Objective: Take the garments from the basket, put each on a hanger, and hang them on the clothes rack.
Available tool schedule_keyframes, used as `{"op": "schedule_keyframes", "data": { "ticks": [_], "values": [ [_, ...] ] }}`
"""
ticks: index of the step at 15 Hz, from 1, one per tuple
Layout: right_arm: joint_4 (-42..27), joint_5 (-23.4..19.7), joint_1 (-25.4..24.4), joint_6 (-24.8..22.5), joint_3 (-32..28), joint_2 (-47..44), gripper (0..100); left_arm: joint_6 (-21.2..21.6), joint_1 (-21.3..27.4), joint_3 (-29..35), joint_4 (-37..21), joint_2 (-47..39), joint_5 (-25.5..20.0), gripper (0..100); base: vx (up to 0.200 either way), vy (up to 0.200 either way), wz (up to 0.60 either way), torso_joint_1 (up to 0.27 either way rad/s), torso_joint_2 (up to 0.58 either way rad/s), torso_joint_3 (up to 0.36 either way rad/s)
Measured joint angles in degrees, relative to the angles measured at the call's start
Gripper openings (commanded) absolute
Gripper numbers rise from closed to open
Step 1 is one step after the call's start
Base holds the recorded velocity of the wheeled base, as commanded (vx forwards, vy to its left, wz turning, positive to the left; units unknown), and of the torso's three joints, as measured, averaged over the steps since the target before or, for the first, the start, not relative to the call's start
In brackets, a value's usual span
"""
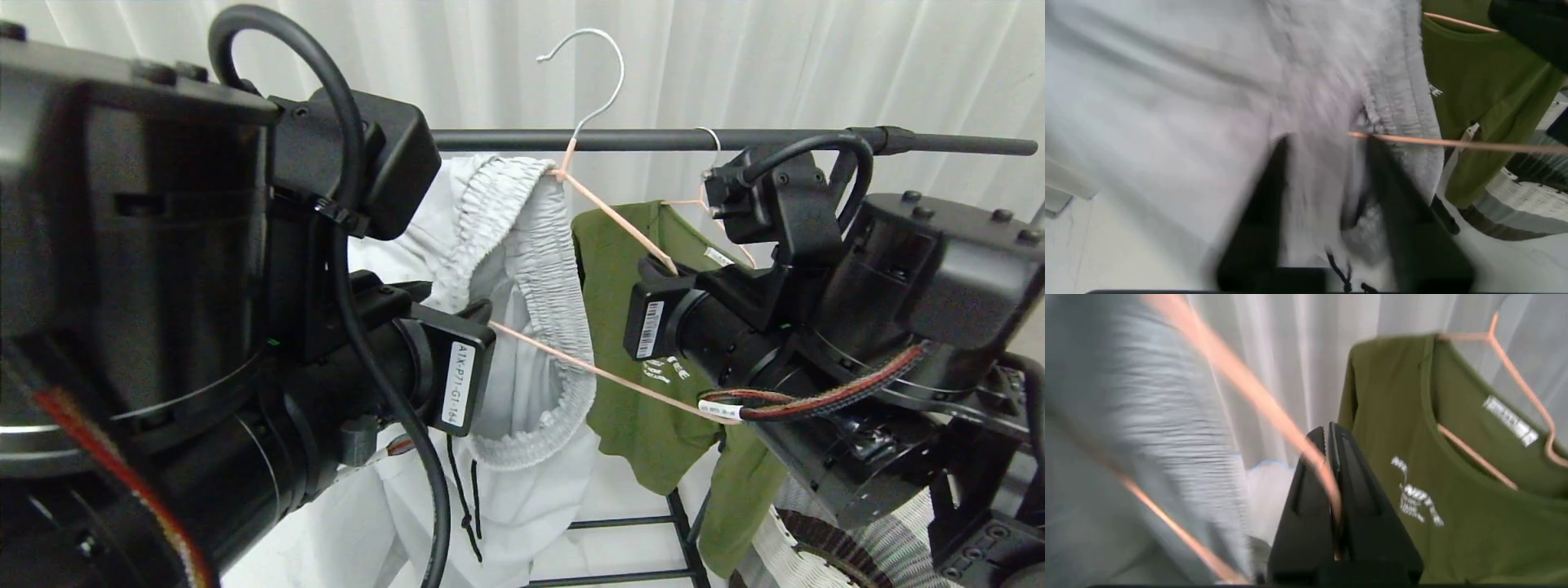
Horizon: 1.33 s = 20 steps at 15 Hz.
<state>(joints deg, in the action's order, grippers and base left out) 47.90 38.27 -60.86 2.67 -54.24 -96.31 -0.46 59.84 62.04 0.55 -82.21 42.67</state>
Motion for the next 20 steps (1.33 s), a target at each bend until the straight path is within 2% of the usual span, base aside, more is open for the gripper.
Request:
{"op": "schedule_keyframes", "data": {
  "ticks": [4, 7, 9, 12, 14, 16, 18, 20],
  "values": [
    [5.3, 0.0, 0.0, -5.1, 1.2, 0.3, 0, 0.0, 0.0, 0.0, 0.4, 0.3, 0.0, 100, 0.0, 0.0, 0.0, 0.0, 0.0, 0.0],
    [11.8, -0.3, 0.2, -9.6, 4.2, 0.4, 0, 0.0, -0.1, -2.5, 0.4, 1.4, 0.0, 100, 0.0, 0.0, 0.0, 0.0, 0.0, 0.0],
    [13.6, -0.5, 0.5, -11.2, 6.3, 0.6, 0, 0.1, -0.1, -4.4, 0.4, 2.8, 0.0, 100, 0.0, 0.0, 0.0, 0.0, 0.0, 0.0],
    [13.9, -3.9, 1.9, -13.0, 10.2, 2.6, 0, 2.0, -1.3, -6.4, 0.4, 5.8, -1.8, 100, 0.0, 0.0, 0.0, 0.0, 0.0, 0.0],
    [14.0, -6.8, 3.1, -15.1, 13.2, 5.0, 0, 6.3, -4.9, -6.9, 0.4, 8.3, -8.9, 100, 0.0, 0.0, 0.0, 0.0, 0.0, 0.0],
    [14.0, -7.6, 3.6, -16.3, 15.7, 7.1, 0, 12.7, -11.6, -7.2, 0.4, 10.4, -19.8, 100, 0.0, 0.0, 0.0, 0.0, 0.0, 0.0],
    [14.0, -7.7, 3.8, -16.4, 17.6, 8.6, 0, 20.7, -20.1, -7.2, 0.4, 12.2, -34.1, 100, 0.0, 0.0, 0.0, 0.0, 0.0, 0.0],
    [14.8, -7.8, 3.8, -16.8, 18.7, 9.5, 0, 28.1, -27.6, -6.8, 0.5, 13.1, -50.4, 100, 0.0, 0.0, 0.0, 0.0, 0.0, 0.0]
  ]
}}
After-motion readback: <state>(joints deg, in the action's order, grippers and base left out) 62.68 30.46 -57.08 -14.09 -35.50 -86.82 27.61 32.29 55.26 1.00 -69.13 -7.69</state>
